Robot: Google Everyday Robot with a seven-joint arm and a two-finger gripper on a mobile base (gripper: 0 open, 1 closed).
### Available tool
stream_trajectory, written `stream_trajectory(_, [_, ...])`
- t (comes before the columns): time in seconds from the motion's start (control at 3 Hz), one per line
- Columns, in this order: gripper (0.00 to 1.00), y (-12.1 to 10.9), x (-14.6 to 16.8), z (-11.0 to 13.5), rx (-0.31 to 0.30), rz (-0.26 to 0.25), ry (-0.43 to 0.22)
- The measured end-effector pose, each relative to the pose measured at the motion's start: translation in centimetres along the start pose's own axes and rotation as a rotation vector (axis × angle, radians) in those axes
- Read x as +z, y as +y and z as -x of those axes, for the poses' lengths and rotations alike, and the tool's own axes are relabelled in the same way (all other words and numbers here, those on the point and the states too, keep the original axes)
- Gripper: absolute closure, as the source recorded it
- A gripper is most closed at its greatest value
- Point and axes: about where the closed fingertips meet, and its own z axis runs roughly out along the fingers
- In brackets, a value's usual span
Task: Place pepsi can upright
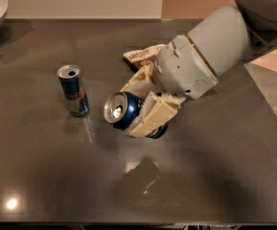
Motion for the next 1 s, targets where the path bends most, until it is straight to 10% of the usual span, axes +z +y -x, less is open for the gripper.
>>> stream_trajectory(1.0, [1.00,0.2,2.0,-2.5,0.157,-0.127,-0.406])
